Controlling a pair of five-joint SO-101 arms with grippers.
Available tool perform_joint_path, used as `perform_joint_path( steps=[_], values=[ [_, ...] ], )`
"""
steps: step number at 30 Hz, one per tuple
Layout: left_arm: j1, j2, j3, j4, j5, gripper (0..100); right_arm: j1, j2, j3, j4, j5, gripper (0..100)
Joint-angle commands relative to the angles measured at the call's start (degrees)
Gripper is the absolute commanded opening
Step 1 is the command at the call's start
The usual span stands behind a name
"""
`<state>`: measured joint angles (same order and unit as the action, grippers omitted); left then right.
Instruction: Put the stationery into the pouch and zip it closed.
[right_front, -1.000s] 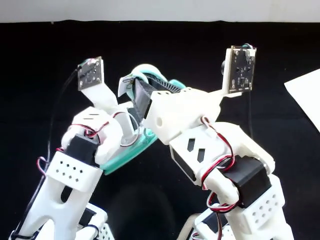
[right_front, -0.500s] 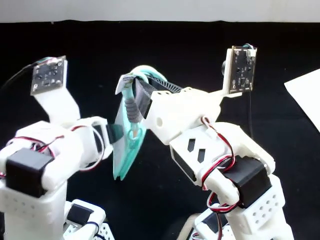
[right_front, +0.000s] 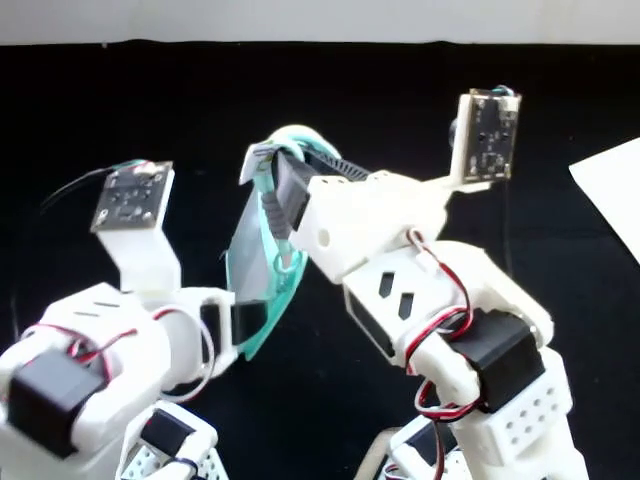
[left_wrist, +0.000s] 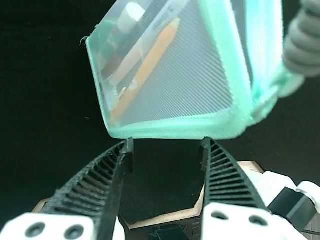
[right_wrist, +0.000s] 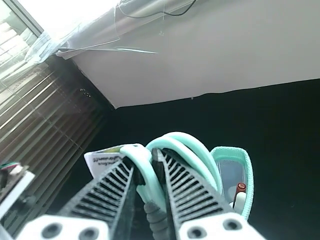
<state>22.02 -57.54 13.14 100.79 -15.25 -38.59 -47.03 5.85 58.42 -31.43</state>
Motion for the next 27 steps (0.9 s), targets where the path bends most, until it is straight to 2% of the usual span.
perform_joint_path(
  steps=[1,5,18,27],
  values=[
    [0.66,-0.13,-0.04,0.35,-0.26,22,0.84,-0.84,-0.22,-1.54,0.53,0.7],
    [3.65,-0.04,-1.36,0.18,-0.18,22,0.84,-0.84,-0.22,-1.54,0.53,0.7],
    [4.44,3.21,-5.32,-2.11,-0.18,22,0.75,-0.84,-0.31,-2.42,0.26,0.7],
    [12.88,12.88,-14.20,-2.73,-0.18,22,0.75,-0.84,-0.13,-3.03,0.26,0.7]
  ],
)
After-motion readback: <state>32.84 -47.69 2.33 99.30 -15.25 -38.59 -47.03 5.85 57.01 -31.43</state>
